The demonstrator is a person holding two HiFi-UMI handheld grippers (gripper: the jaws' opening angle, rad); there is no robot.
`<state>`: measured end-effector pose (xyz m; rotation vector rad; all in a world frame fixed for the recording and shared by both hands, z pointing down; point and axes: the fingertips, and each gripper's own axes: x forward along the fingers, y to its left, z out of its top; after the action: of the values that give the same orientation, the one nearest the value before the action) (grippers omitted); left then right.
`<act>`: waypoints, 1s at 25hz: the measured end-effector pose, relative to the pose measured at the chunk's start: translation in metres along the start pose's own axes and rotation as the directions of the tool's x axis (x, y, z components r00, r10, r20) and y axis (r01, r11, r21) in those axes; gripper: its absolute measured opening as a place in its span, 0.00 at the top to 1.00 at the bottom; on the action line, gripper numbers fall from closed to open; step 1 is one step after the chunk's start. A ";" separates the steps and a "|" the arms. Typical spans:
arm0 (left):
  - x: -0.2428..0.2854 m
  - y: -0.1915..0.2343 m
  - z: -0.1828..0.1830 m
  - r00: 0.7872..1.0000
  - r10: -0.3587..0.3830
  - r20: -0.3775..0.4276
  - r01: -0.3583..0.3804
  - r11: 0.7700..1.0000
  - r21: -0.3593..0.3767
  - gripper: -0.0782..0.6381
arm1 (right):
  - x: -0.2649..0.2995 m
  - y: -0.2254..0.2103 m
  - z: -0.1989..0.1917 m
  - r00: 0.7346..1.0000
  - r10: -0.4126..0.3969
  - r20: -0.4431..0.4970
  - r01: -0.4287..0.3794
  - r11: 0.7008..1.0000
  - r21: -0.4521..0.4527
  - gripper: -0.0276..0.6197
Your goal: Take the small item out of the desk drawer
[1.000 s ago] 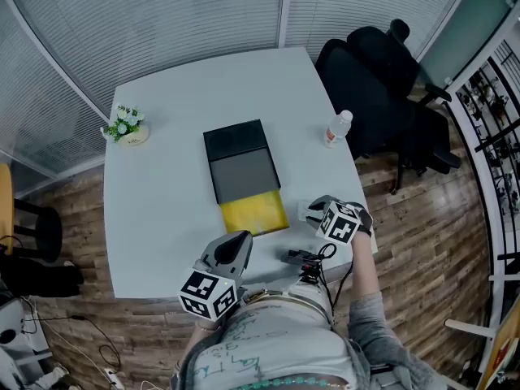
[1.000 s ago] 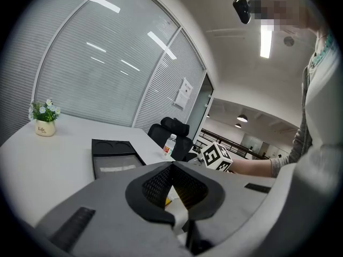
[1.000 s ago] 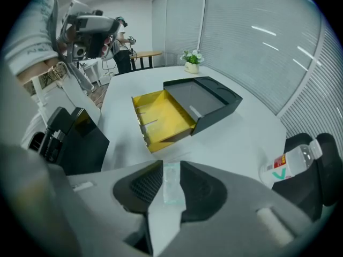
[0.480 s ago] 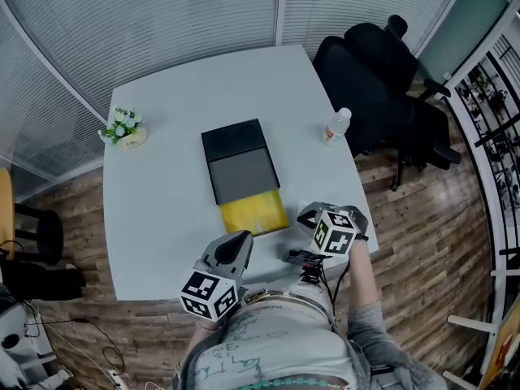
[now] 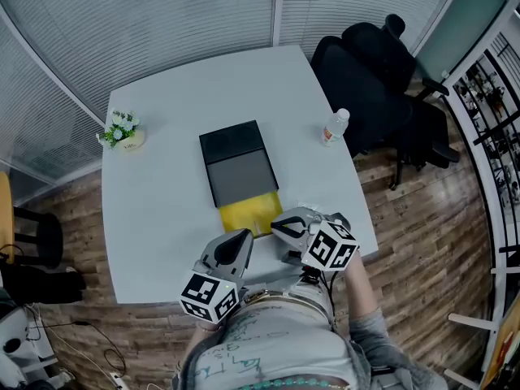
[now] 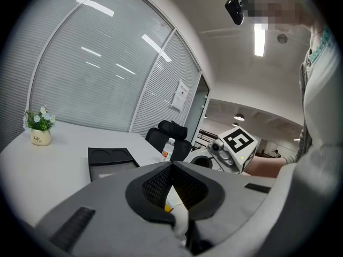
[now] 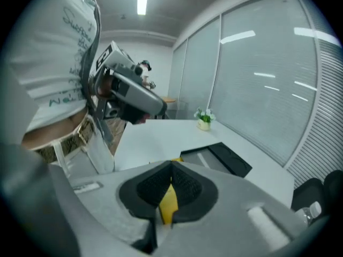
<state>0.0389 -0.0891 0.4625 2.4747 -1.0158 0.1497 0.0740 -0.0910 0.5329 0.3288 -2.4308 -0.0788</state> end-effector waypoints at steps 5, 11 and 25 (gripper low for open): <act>-0.006 -0.001 0.026 0.997 0.010 0.079 -0.012 1.000 0.017 0.90 | -0.015 -0.006 0.060 0.966 -0.075 0.248 0.067 0.997 0.040 0.95; -0.016 -0.004 0.070 0.981 0.017 0.195 -0.033 0.996 0.078 0.90 | -0.049 -0.021 0.121 0.853 -0.181 0.489 0.155 0.983 0.095 0.95; -0.022 -0.015 0.089 0.968 0.014 0.251 -0.041 0.994 0.102 0.90 | -0.072 -0.025 0.140 0.775 -0.299 0.557 0.202 0.952 0.230 0.95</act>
<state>0.0271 -0.1063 0.3718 2.6256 -1.1728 -0.1057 0.0434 -0.1006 0.3765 0.8098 -3.0017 -0.1210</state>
